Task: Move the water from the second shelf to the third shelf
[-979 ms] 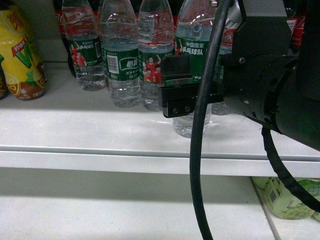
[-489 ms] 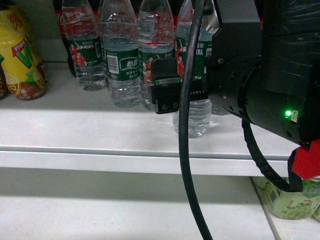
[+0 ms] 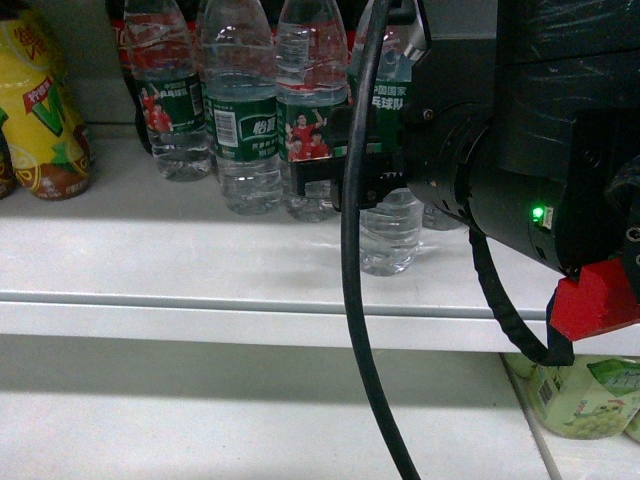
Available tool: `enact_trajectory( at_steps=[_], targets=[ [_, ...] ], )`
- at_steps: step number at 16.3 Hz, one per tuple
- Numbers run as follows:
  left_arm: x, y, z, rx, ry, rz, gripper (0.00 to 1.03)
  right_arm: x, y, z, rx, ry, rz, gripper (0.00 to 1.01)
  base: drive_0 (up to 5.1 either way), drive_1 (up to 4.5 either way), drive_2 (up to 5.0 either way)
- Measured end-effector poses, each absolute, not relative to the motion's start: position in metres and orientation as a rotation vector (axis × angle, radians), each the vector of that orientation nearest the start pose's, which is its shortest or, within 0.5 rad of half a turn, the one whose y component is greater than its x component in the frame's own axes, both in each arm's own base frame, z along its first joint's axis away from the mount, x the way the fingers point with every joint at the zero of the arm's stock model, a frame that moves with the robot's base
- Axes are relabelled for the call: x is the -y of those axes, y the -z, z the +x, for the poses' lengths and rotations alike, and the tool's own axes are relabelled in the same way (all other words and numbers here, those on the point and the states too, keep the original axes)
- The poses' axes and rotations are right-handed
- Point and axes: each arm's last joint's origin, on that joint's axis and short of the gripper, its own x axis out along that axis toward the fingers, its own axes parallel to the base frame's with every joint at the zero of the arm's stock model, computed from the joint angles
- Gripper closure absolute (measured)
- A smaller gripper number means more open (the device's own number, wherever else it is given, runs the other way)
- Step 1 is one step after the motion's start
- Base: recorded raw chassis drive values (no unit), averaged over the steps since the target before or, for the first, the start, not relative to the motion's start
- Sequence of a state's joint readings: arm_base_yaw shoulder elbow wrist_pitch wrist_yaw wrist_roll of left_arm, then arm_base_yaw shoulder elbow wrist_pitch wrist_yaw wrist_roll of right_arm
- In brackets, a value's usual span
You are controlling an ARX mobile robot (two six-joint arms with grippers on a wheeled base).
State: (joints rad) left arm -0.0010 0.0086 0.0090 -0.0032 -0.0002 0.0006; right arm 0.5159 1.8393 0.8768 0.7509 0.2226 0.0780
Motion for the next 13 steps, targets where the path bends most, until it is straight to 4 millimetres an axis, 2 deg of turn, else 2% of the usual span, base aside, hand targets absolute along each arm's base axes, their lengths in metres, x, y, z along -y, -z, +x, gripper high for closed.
enact_trajectory(
  at_steps=[1,3,8,13],
  targets=[
    [0.000,-0.166,0.098,-0.003,0.001,0.001,0.05,-0.179,-0.172,0.327,-0.207,-0.280,0.000,0.52,0.0,0.00,0.0],
    [0.000,-0.166,0.098,-0.003,0.001,0.001,0.05,-0.177,-0.173,0.323,-0.198,-0.281,0.005,0.60,0.0,0.00,0.0],
    [0.000,-0.166,0.098,-0.003,0.001,0.001,0.05,-0.158,-0.174,0.295,-0.209,-0.295,0.004,0.61,0.0,0.00,0.0],
    [0.000,-0.166,0.098,-0.003,0.001,0.001,0.05,-0.117,-0.179,0.256,-0.226,-0.261,0.003,0.61,0.0,0.00,0.0]
  ],
)
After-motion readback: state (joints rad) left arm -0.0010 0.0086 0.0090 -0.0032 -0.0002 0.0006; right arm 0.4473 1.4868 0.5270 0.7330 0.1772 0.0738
